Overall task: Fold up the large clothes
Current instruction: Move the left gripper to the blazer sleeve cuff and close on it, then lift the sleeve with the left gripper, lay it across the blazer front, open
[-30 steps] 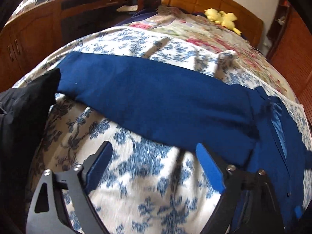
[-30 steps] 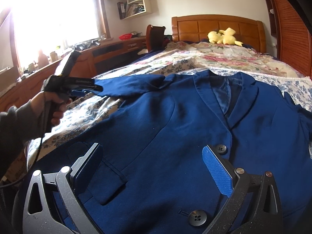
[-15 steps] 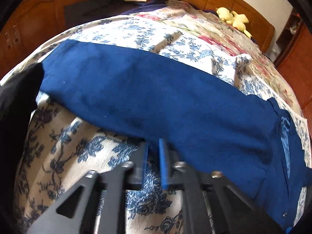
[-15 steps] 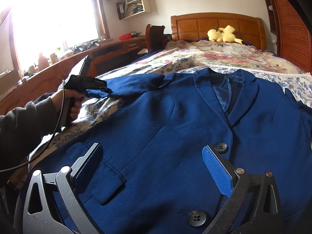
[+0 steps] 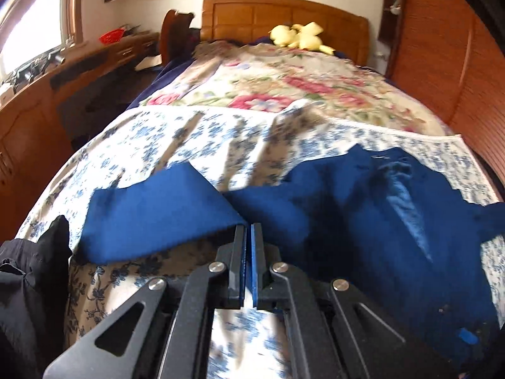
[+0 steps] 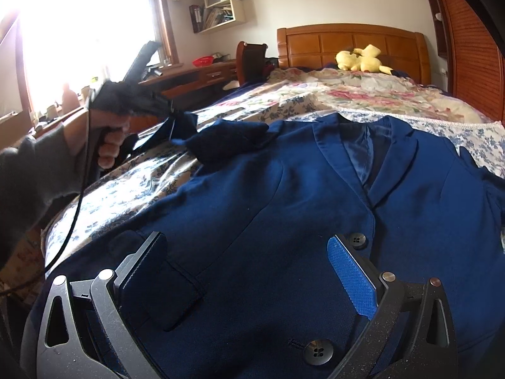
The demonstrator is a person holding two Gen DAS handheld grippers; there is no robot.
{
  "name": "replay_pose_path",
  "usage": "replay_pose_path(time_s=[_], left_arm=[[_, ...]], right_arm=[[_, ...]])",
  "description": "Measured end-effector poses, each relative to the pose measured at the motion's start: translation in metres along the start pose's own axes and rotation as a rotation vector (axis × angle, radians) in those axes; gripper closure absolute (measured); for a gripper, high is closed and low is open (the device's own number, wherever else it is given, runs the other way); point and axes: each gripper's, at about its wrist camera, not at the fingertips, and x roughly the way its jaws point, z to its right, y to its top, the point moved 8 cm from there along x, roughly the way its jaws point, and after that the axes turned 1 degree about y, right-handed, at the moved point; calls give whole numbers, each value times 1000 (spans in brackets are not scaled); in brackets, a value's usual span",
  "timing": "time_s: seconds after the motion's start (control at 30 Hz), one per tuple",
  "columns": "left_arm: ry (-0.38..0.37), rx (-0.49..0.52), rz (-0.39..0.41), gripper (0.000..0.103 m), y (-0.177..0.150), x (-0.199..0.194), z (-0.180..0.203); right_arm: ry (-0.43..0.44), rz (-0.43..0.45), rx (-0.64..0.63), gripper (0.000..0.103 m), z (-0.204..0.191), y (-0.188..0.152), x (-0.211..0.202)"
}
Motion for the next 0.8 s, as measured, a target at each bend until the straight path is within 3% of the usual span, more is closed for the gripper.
replay_pose_path(time_s=[0.17, 0.33, 0.53, 0.8], left_arm=[[-11, -17, -16, 100, -4, -10, -2], [22, 42, -12, 78, -16, -22, -14], [56, -8, -16, 48, -24, -16, -54], [145, -130, -56, 48, -31, 38, -127]], right_arm=[[1, 3, -2, 0, -1, 0, -1], [1, 6, -9, 0, -2, 0, -1], [1, 7, -14, 0, -3, 0, -3], [-1, -2, -15, 0, -3, -1, -1]])
